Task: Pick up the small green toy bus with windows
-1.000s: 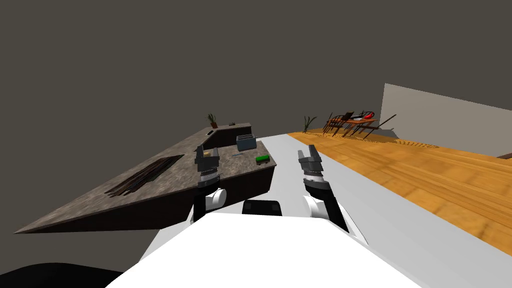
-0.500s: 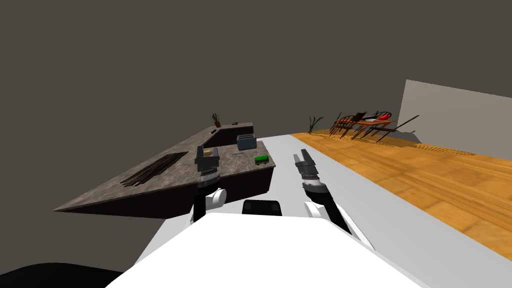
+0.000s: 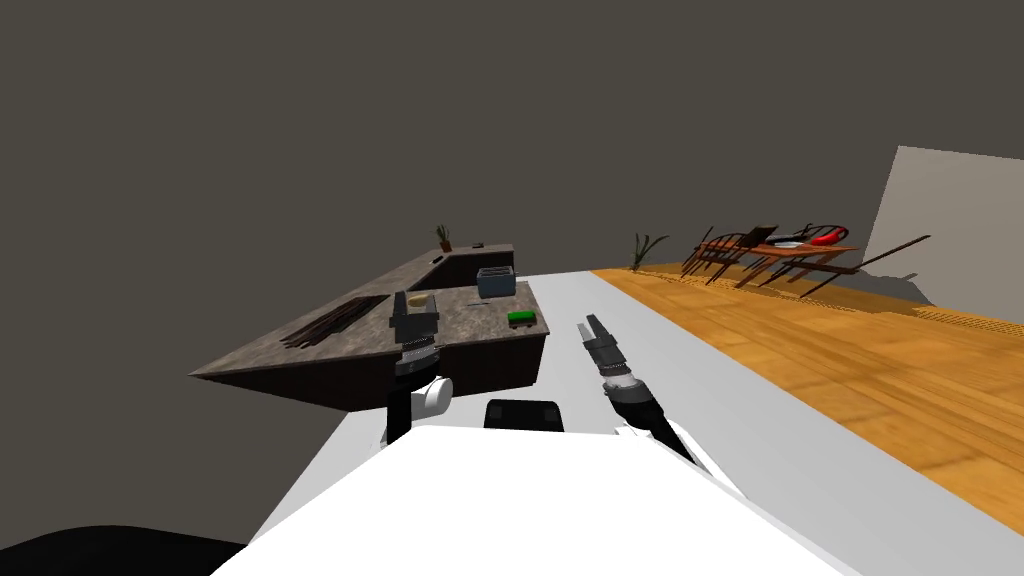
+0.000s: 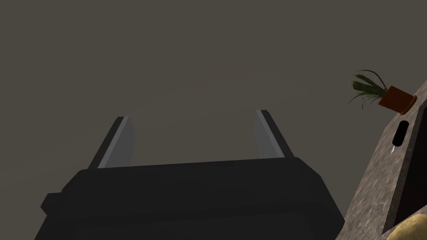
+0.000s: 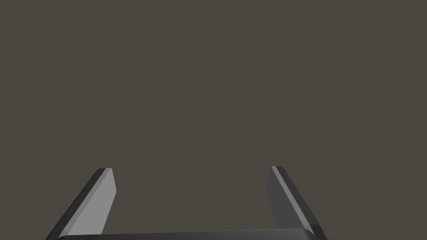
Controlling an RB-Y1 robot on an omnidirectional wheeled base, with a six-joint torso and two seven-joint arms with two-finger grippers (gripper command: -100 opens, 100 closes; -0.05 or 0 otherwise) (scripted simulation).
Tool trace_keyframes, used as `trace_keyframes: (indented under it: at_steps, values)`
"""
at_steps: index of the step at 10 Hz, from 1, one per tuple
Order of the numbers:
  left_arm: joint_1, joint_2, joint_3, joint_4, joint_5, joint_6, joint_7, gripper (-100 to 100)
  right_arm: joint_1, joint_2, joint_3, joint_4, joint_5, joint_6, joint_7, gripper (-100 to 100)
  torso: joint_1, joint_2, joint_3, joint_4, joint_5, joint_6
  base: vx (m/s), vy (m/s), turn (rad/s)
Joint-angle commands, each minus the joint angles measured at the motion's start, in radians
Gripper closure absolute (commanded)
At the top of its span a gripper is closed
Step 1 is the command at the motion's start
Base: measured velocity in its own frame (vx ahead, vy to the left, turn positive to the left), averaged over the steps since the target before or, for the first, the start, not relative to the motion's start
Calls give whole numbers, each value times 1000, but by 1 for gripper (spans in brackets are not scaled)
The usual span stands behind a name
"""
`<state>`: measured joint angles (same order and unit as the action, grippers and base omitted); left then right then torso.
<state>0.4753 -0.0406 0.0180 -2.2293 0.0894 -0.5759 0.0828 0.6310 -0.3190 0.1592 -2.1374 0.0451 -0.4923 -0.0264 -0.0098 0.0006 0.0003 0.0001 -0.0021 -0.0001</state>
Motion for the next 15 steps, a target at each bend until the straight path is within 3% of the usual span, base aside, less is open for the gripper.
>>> trace_keyframes:
  at_steps: [1, 2, 3, 4, 5, 6, 7, 9, 10, 11, 12, 13, 14, 15]
  values:
    - [0, 0, 0, 0, 0, 0, 0, 0, 6, -31, 22, 20, 1, -8, 11, -100, 0, 0, 0, 0, 0, 0, -21, -135, 138]
    - [0, 0, 0, 0, 0, 0, 0, 0, 35, -69, 61, 41, -1, -20, 26, -100, 1, 0, 0, 0, 0, 0, -44, -142, 233]
    - [0, 0, 0, 0, 0, 0, 0, 0, 35, -86, 61, 41, -1, -20, 26, -100, 0, 1, 0, 0, 0, 0, -40, -125, 141]
    - [0, 0, 0, 0, 0, 0, 0, 0, 64, -125, 100, 62, -3, -33, 43, -100, 1, 1, 0, 0, 0, 0, -39, -147, 249]
    - [0, 0, 0, 0, 0, 0, 0, 0, 64, -140, 100, 62, -3, -33, 43, -100, 0, 1, 0, 0, 0, 0, -24, -124, 116]
    - [0, 0, 0, 0, 0, 0, 0, 0, 94, -176, 139, 83, -5, -47, 60, -100, 1, 0, 0, 0, 0, 1, -12, -116, 265]
    - [0, 0, 0, 0, 0, 0, 0, 0, 94, -192, 139, 83, -5, -47, 60, -100, 1, -1, -1, 0, 0, 0, -4, -111, 153]
    - [0, 0, 0, 0, 0, 0, 0, 0, 155, -268, 201, 121, -10, -76, 95, -100, 1, -1, -1, 0, 0, 0, -33, -165, 335]
    - [0, 0, 0, 0, 0, 0, 0, 0, 155, -290, 214, 121, -10, -76, 95, -100, -3, 0, 0, 0, -1, 0, -38, -193, 136]
    - [0, 0, 0, 0, 0, 0, 0, 0, 184, -327, 249, 139, -13, -91, 112, -100, -3, -1, 0, 0, -1, 1, -50, -169, 273]
    - [0, 0, 0, 0, 0, 0, 0, 0, 184, -339, 249, 139, -13, -91, 112, -100, -2, 0, 0, 0, -1, 0, -44, -115, 128]
    - [0, 0, 0, 0, 0, 0, 0, 0, 211, -373, 283, 156, -16, -106, 129, -100, 1, -1, 0, 0, 0, 1, -61, -88, 226]
    - [0, 0, 0, 0, 0, 0, 0, 0, 211, -389, 283, 156, -16, -106, 129, -100, 3, 0, 0, 0, 0, 0, -49, -81, 150]
    - [0, 0, 0, 0, 0, 0, 0, 0, 237, -424, 315, 173, -20, -120, 146, -100, 3, -1, 0, 0, 0, 1, -54, -95, 259]
